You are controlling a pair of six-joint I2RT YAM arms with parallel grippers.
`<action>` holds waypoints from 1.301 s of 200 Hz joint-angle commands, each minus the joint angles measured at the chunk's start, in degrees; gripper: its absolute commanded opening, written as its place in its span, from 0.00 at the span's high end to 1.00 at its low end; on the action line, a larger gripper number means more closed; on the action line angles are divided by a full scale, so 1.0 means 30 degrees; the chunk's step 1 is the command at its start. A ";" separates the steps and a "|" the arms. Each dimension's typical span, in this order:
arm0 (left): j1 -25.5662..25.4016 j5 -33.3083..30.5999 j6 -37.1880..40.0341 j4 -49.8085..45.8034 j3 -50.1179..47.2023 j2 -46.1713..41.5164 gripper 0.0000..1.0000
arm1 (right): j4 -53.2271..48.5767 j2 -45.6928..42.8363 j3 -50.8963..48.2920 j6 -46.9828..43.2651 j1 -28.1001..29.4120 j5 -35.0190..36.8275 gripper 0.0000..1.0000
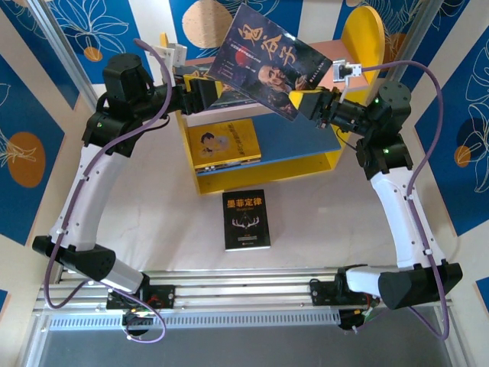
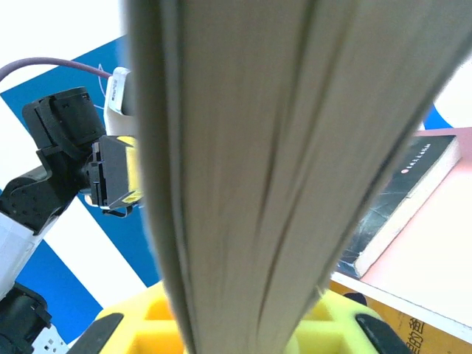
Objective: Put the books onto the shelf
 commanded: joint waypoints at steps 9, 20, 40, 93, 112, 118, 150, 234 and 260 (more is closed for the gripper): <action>0.0254 0.1206 -0.0043 0.0909 0.0106 -0.0283 0.33 | -0.0161 -0.0033 0.0615 0.0101 -0.0326 0.0007 1.00; 0.0255 0.1449 -0.0111 0.1012 0.0183 -0.0277 0.33 | -0.0046 -0.0024 0.0572 0.0210 -0.0327 -0.0001 1.00; 0.0258 0.1645 -0.0168 0.1049 0.0286 -0.0262 0.32 | 0.0434 -0.0057 0.0426 0.0428 -0.0357 -0.0217 1.00; 0.0253 0.2300 -0.0374 0.0405 0.1778 0.0582 0.32 | 0.0384 0.0181 0.0903 0.0426 -0.0272 -0.2118 1.00; 0.0252 0.2431 -0.0360 0.0203 0.2185 0.0794 0.32 | 0.0011 0.0179 0.1047 0.0109 -0.0184 -0.2612 1.00; 0.0254 0.2522 -0.0382 0.0202 0.2242 0.0798 0.32 | -0.0232 0.0175 0.1121 -0.0065 -0.0110 -0.2764 1.00; 0.0250 0.3376 -0.0394 0.0128 0.2547 0.0874 0.32 | -0.1681 0.0489 0.1971 -0.1239 0.0375 -0.3592 1.00; 0.0192 0.3827 0.0580 -0.0516 0.2565 0.0363 0.54 | -0.4833 0.1710 0.3750 -0.3183 0.1105 -0.4370 1.00; 0.0218 0.3776 0.0818 -0.0604 0.2492 0.0231 0.70 | -0.5285 0.2072 0.4060 -0.3389 0.1213 -0.4465 1.00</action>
